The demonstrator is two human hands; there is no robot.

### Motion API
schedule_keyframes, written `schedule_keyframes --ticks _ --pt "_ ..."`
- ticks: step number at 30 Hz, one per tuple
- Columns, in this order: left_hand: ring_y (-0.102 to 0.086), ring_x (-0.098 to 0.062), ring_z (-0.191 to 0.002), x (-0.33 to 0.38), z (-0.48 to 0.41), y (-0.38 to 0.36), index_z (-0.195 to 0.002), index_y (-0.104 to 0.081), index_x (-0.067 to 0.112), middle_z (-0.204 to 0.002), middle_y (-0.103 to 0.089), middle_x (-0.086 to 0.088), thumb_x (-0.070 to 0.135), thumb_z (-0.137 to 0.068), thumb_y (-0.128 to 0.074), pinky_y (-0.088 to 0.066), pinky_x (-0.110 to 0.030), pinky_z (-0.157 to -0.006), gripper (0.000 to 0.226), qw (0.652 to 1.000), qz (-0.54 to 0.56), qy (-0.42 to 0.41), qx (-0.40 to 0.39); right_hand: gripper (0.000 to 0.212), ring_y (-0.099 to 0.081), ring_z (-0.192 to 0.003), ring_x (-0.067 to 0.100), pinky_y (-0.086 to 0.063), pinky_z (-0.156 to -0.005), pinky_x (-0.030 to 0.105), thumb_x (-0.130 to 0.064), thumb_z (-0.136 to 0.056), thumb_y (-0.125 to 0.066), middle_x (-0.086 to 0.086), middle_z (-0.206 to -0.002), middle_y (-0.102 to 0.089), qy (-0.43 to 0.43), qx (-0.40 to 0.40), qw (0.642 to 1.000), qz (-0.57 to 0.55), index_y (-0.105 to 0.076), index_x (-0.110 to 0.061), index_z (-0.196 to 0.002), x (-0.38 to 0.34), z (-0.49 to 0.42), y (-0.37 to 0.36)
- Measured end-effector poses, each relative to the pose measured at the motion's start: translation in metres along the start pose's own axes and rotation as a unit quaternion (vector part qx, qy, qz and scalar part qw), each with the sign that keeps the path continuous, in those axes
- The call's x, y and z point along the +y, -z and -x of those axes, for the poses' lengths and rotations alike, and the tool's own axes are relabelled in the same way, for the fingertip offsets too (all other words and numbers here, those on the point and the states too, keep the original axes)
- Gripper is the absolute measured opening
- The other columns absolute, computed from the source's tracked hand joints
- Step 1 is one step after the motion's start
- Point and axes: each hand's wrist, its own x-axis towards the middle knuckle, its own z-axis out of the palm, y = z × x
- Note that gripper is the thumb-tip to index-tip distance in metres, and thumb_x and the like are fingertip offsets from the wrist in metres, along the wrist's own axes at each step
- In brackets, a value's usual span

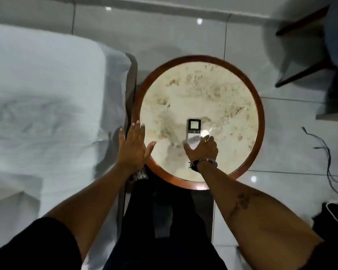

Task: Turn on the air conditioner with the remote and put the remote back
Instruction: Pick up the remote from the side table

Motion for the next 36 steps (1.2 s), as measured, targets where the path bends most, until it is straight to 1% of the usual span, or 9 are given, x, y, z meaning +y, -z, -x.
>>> schedule_keyframes --ticks 6,12,16,19,22,26,31,34,36 --pt "-0.015 -0.027 -0.149 -0.009 -0.013 -0.047 -0.150 -0.022 0.007 -0.160 -0.021 -0.014 0.062 -0.094 -0.020 0.004 -0.055 -0.116 0.079 0.999 -0.006 0.044 -0.012 0.084 -0.049 -0.116 0.033 -0.044 -0.087 0.045 -0.065 -0.065 -0.066 0.011 -0.124 -0.049 -0.110 -0.069 0.989 -0.064 -0.049 -0.012 -0.128 0.000 -0.043 -0.029" --pt "-0.005 -0.025 -0.150 -0.004 -0.026 -0.073 -0.152 -0.014 0.010 -0.162 -0.014 -0.012 0.063 -0.095 -0.022 0.015 -0.046 -0.112 0.078 0.999 0.002 0.041 -0.027 0.081 -0.053 -0.110 0.033 -0.045 -0.081 0.040 -0.053 -0.062 -0.073 0.009 -0.120 -0.050 -0.103 -0.050 0.992 -0.060 -0.045 -0.014 -0.126 -0.004 -0.076 -0.043" --pt "-0.005 -0.024 -0.150 0.004 -0.028 -0.074 -0.152 -0.015 0.010 -0.162 -0.014 -0.012 0.063 -0.095 -0.020 0.012 -0.046 -0.114 0.078 0.998 0.012 0.055 -0.001 0.078 -0.061 -0.100 0.032 -0.044 -0.072 0.036 -0.051 -0.061 -0.075 0.009 -0.116 -0.053 -0.105 -0.057 0.986 -0.115 -0.045 -0.012 -0.122 -0.007 -0.086 -0.045" --pt "-0.007 -0.025 -0.150 0.008 -0.022 -0.067 -0.152 -0.016 0.010 -0.162 -0.014 -0.012 0.062 -0.095 -0.023 0.013 -0.046 -0.113 0.077 0.998 0.017 0.058 0.000 0.073 -0.063 -0.091 0.028 -0.051 -0.077 0.037 -0.051 -0.060 -0.076 0.006 -0.107 -0.059 -0.113 -0.079 0.976 -0.170 -0.046 -0.013 -0.115 -0.004 -0.085 -0.039" --pt "-0.011 -0.027 -0.149 0.009 -0.022 -0.050 -0.151 -0.019 0.010 -0.161 -0.018 -0.013 0.063 -0.095 -0.022 0.009 -0.049 -0.114 0.077 0.997 0.015 0.070 0.012 0.058 -0.062 -0.076 0.022 -0.051 -0.070 0.034 -0.042 -0.065 -0.078 0.005 -0.092 -0.065 -0.114 -0.132 0.941 -0.289 -0.051 -0.011 -0.106 -0.004 -0.081 -0.023" --pt "-0.022 -0.031 -0.146 0.011 -0.033 -0.010 -0.148 -0.026 0.009 -0.158 -0.027 -0.015 0.061 -0.096 -0.024 -0.006 -0.058 -0.116 0.074 0.997 0.006 0.065 0.039 0.022 -0.063 -0.075 0.026 -0.050 -0.067 0.030 -0.020 -0.077 -0.078 0.005 -0.075 -0.065 -0.065 -0.208 0.875 -0.432 -0.067 -0.009 -0.093 -0.016 -0.074 0.020" --pt "-0.032 -0.033 -0.142 0.019 -0.042 0.068 -0.145 -0.032 0.008 -0.152 -0.037 -0.018 0.060 -0.096 -0.022 -0.018 -0.062 -0.113 0.071 0.995 0.004 0.045 0.084 0.010 -0.061 -0.078 0.029 -0.050 -0.081 0.044 -0.011 -0.081 -0.075 0.009 -0.080 -0.063 -0.022 -0.226 0.761 -0.608 -0.068 -0.013 -0.088 -0.048 -0.043 0.104" --pt "-0.036 -0.035 -0.139 0.029 -0.046 0.137 -0.142 -0.038 0.006 -0.149 -0.042 -0.020 0.057 -0.097 -0.024 -0.019 -0.062 -0.112 0.070 0.989 0.004 0.021 0.145 0.004 -0.065 -0.058 0.028 -0.055 -0.056 0.035 -0.015 -0.090 -0.064 0.011 -0.077 -0.063 0.050 -0.256 0.726 -0.636 -0.060 -0.012 -0.090 -0.076 -0.026 0.179" --pt "-0.036 -0.035 -0.140 0.034 -0.050 0.174 -0.142 -0.039 0.004 -0.149 -0.042 -0.021 0.056 -0.096 -0.026 -0.018 -0.061 -0.113 0.071 0.986 0.012 0.004 0.168 0.008 -0.067 -0.057 0.028 -0.054 -0.050 0.033 -0.017 -0.095 -0.054 0.012 -0.077 -0.068 0.096 -0.280 0.703 -0.646 -0.057 -0.010 -0.095 -0.093 -0.019 0.223"
